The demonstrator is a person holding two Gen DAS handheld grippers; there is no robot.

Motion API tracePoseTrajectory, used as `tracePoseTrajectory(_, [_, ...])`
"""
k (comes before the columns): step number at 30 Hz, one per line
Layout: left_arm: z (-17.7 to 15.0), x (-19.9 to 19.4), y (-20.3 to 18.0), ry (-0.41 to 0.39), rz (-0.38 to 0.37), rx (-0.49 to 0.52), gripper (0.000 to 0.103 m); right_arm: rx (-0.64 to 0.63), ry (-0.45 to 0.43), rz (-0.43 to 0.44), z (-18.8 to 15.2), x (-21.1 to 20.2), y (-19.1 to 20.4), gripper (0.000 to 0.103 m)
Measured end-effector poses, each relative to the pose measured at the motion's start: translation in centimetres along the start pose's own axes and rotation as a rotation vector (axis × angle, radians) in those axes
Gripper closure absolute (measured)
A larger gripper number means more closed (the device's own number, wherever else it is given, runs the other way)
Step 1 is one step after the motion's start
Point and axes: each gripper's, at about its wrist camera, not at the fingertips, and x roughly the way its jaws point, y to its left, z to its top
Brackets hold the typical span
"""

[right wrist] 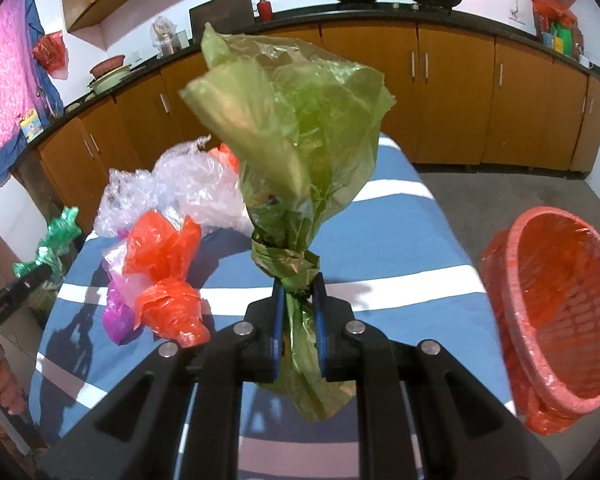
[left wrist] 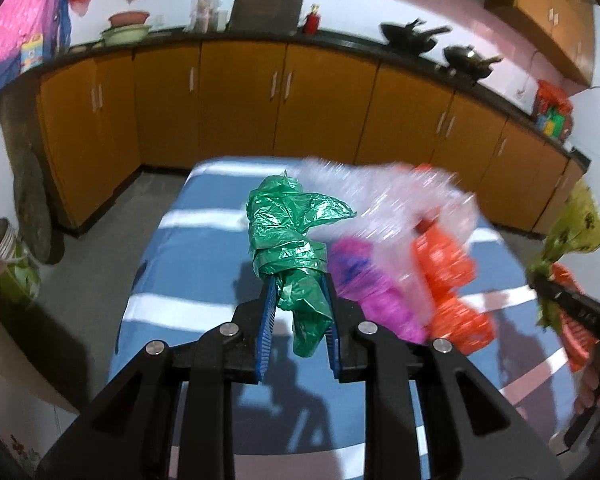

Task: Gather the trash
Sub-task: 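Carry both bags to the wastebasket and open both tools to drop them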

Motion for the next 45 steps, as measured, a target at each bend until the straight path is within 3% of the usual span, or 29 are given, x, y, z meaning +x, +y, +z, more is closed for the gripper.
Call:
tracePoseTrajectory(9, [2.0, -3.1, -5.9, -0.096, -0.147, 0.056, 0.08, 0.039, -0.073, -0.049, 0.3, -4.6, -2.5, 0.089])
tracePoseTrajectory(19, [1.7, -3.7, -13.2, -0.113, -0.308, 0.154, 0.08, 0.074, -0.154, -0.158, -0.4, -10.3, -7.3, 0.089])
tracePoseTrajectory(29, [1.3, -3.1, -17.9, -0.098, -0.387, 0.187, 0.08, 0.155, -0.18, -0.239, -1.6, -13.1, -12.6, 0.089])
tracePoseTrajectory(45, [-0.2, -1.3, -26.7, -0.076, -0.515, 0.295, 0.08, 0.243, -0.176, -0.338, -3.2, -13.7, -18.8, 0.089])
